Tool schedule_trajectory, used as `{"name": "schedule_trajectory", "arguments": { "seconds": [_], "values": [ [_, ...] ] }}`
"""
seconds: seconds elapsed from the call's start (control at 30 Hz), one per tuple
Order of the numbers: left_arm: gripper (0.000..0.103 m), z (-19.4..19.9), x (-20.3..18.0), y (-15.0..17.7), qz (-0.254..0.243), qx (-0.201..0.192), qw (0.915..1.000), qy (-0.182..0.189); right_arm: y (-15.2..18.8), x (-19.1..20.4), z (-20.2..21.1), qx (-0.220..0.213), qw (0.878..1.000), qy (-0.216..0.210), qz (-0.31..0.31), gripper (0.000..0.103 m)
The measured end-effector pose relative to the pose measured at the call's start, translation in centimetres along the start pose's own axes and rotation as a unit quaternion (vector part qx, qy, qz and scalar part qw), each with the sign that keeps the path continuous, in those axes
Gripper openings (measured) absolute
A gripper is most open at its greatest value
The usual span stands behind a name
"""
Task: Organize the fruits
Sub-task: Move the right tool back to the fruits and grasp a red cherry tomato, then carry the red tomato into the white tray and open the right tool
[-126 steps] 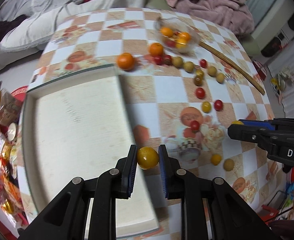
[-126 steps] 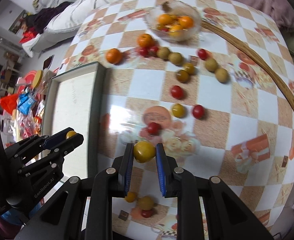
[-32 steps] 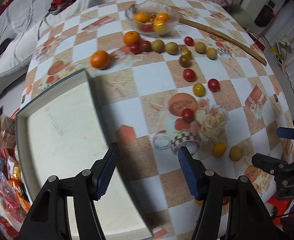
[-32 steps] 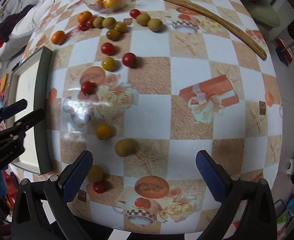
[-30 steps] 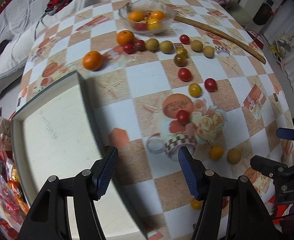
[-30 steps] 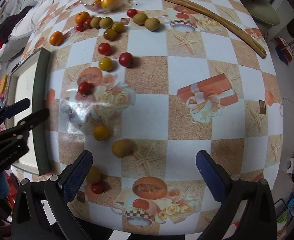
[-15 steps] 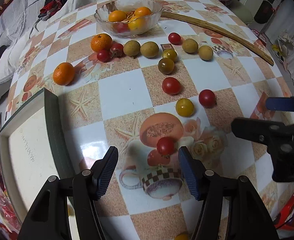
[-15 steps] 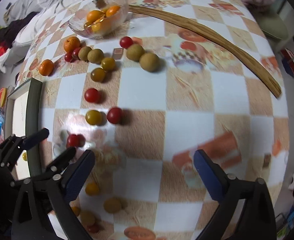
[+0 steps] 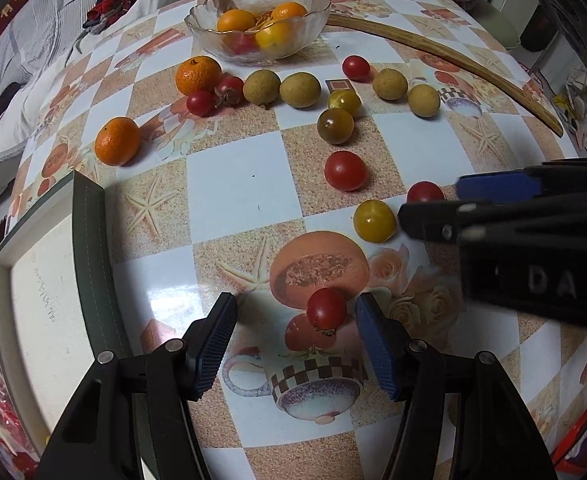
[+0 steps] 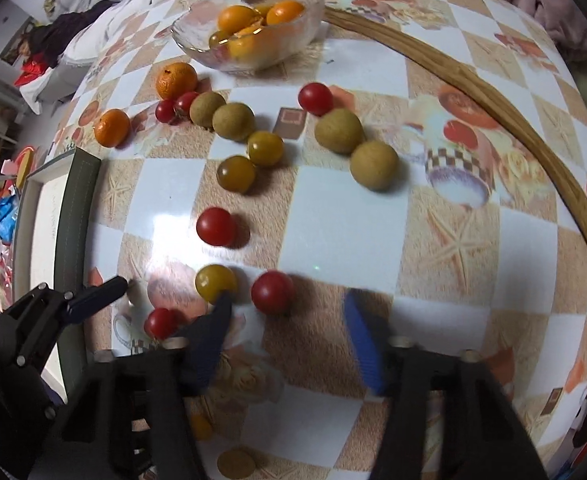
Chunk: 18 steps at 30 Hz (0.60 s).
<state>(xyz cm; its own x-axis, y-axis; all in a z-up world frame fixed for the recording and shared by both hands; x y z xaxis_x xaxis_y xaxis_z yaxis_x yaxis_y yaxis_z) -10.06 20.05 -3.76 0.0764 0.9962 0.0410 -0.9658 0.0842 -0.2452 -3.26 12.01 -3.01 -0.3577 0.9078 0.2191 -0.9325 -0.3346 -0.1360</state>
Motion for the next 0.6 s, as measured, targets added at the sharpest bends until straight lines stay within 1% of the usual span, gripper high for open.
{"name": "schedule_trajectory", "arguments": {
  "seconds": [0.03, 0.07, 0.1, 0.17, 0.2, 0.23, 0.27, 0.4, 0.6],
  "values": [
    [0.057, 0.0, 0.0, 0.0, 0.001, 0.000, 1.0000, 0.003, -0.1, -0.1, 0.0, 0.002, 1.000, -0.001, 0.001, 0.026],
    [0.050, 0.0, -0.2, -0.1, 0.004, 0.000, 0.9999, 0.009, -0.1, -0.1, 0.0, 0.005, 1.000, -0.004, -0.001, 0.023],
    [0.047, 0.1, -0.3, -0.1, 0.004, 0.000, 0.9999, 0.010, -0.1, -0.2, 0.1, 0.005, 1.000, -0.006, -0.004, 0.023],
    [0.031, 0.2, -0.6, -0.2, 0.002, 0.001, 0.9998, 0.020, 0.1, -0.7, 0.3, 0.005, 1.000, -0.004, -0.012, 0.023],
    [0.029, 0.2, -0.7, -0.2, 0.003, 0.001, 0.9997, 0.024, 0.3, -1.0, 0.4, 0.006, 1.000, -0.009, -0.021, 0.023],
    [0.024, 0.2, -0.7, -0.2, 0.005, 0.002, 0.9995, 0.030, 0.5, -1.4, 0.6, 0.007, 0.999, -0.013, -0.029, 0.023],
    [0.020, 0.2, -0.7, -0.2, 0.010, 0.003, 0.9991, 0.041, 0.7, -1.7, 0.8, 0.007, 0.999, -0.015, -0.037, 0.023],
    [0.020, 0.3, -0.2, 0.0, 0.038, 0.013, 0.9961, 0.079, 2.0, -3.1, 1.7, 0.009, 0.997, -0.030, -0.071, 0.023],
    [0.020, 1.5, 0.2, 0.6, 0.048, 0.012, 0.9947, 0.090, 4.1, -3.2, 2.6, 0.012, 0.996, -0.038, -0.080, 0.023]
  ]
}}
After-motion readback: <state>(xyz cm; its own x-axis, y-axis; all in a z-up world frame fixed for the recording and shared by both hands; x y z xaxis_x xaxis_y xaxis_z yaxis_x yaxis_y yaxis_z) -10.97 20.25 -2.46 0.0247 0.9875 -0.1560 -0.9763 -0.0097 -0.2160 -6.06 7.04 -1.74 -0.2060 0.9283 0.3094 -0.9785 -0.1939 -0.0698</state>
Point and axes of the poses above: each gripper's, at about its wrist camera, not at the fingertips, and z roughly against the way its jaws point, x to its left, y to its underside, the point moved 5 cm from there along -z, roughly the way its jaws point, and after that the axes turned 5 degrees about -z, right-handed, at the moved point
